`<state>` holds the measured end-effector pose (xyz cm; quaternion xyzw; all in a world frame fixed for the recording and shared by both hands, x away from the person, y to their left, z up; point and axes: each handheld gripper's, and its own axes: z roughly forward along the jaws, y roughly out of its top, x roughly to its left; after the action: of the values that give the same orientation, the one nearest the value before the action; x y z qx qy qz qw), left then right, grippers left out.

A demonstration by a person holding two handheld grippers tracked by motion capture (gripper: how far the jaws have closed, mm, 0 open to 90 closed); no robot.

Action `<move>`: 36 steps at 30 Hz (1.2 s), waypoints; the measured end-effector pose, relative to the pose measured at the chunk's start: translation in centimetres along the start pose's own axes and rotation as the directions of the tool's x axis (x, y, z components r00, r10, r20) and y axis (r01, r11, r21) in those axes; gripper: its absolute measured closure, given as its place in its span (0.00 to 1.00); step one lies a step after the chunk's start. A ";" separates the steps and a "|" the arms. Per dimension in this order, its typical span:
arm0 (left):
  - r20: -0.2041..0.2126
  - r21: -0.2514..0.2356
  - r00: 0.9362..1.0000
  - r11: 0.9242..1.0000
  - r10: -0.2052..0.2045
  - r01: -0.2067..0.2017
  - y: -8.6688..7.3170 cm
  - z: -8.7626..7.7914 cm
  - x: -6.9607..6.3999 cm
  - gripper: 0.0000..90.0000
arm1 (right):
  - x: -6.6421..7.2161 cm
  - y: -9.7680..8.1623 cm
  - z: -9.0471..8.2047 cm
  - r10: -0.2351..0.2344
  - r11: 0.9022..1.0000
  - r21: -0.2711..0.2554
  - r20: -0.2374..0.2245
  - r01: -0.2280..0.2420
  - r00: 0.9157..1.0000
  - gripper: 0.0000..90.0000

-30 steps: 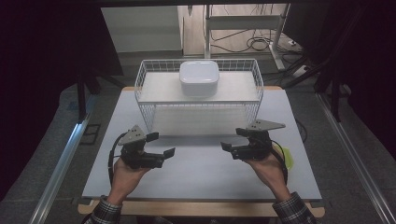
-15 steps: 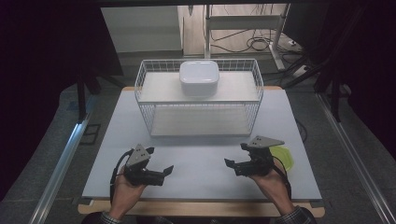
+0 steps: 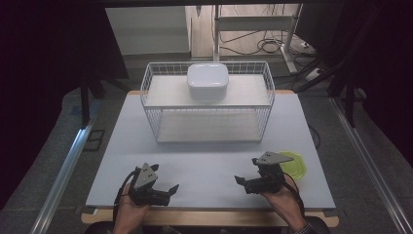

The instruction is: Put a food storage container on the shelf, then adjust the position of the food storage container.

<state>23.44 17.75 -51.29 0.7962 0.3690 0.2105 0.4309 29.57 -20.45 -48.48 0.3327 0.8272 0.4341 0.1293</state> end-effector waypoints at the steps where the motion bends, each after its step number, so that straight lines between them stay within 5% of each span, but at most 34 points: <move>1: -0.004 -0.002 1.000 1.000 0.004 -0.004 0.0 0.0 0.0 0.03 | 0.0 0.0 0.0 -0.006 1.000 0.002 0.003 0.006 1.000 0.06; 9: -0.003 -0.021 1.000 1.000 -0.017 0.017 -0.2 -0.3 0.4 0.03 | -0.2 0.0 0.0 0.005 1.000 0.031 0.034 -0.006 0.999 0.07; 18: 0.004 -0.011 1.000 1.000 -0.013 0.013 -0.3 -0.1 0.3 0.03 | -2.3 0.0 -2.6 0.020 0.999 0.025 0.082 -0.022 0.996 0.59; 26: -0.003 -0.007 1.000 1.000 -0.012 0.012 -0.3 -0.1 0.4 0.04 | -4.7 -0.5 -5.2 0.083 0.997 -0.011 0.125 -0.083 0.989 0.83; 30: -0.002 -0.005 1.000 1.000 -0.012 0.012 -0.4 -0.1 0.3 0.04 | -5.6 -1.1 -6.2 0.085 0.996 -0.004 0.172 -0.086 0.981 0.96; 36: -0.001 -0.007 1.000 1.000 -0.009 0.009 -0.3 -0.1 0.3 0.04 | -7.1 -2.0 -8.0 0.133 0.991 -0.012 0.269 -0.135 0.954 1.00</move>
<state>23.45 18.14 -51.54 0.7928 0.3720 0.2105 0.4345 29.99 -31.06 -45.87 0.4441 0.7789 0.3900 0.2098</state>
